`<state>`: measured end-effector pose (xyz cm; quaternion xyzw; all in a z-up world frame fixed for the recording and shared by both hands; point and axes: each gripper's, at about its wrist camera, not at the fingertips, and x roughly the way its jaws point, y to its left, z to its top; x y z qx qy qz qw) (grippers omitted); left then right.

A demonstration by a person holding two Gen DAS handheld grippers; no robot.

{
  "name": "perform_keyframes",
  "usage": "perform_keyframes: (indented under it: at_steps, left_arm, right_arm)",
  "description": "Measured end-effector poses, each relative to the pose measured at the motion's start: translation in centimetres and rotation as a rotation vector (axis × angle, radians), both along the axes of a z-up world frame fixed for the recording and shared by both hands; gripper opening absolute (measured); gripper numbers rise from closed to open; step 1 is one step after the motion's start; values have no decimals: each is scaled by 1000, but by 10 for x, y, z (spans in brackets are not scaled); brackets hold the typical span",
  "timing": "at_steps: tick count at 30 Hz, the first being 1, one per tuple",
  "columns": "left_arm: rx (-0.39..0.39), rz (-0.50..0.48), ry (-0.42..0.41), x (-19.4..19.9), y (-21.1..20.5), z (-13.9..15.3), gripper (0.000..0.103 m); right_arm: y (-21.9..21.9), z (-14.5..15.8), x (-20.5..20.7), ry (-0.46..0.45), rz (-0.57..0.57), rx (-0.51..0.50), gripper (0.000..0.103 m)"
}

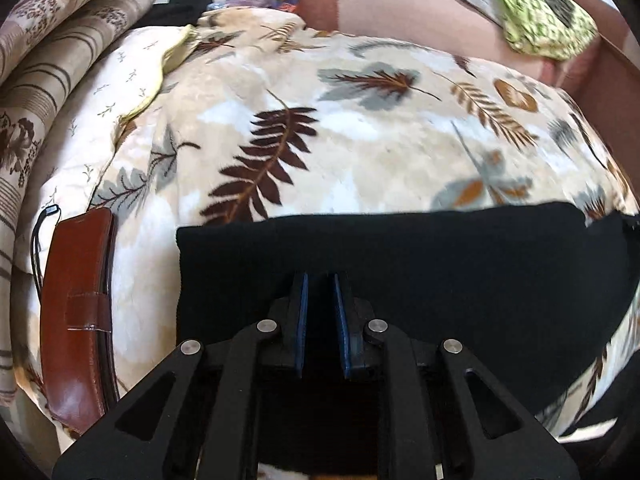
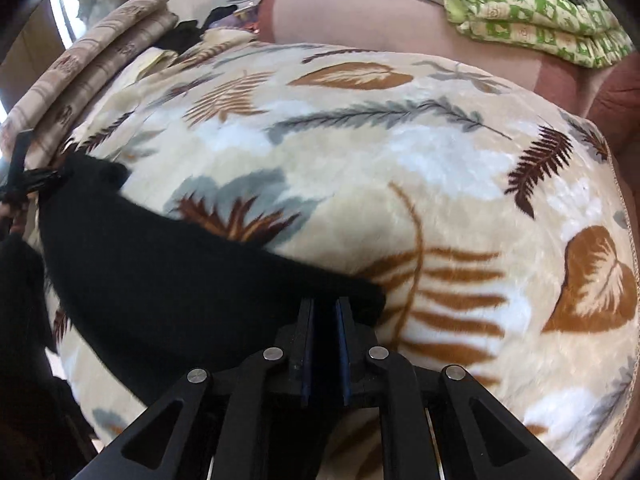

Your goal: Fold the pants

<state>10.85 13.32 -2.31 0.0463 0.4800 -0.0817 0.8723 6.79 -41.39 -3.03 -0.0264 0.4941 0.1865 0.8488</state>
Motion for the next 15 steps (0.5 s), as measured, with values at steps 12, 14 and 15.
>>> perform_keyframes:
  at_steps: [12,14,15]
  left_arm:
    - [36,-60,42,22,-22,-3,15]
    - [4,-22,49,29,-18,-2,16]
    - [3,-5,47,31,-18,-2,16]
  right_arm:
    - [10,-7,2,64,-6,11,11]
    - [8,-4,14,36,-61,15,11]
    - [7,-5,23,36,-103,9,11]
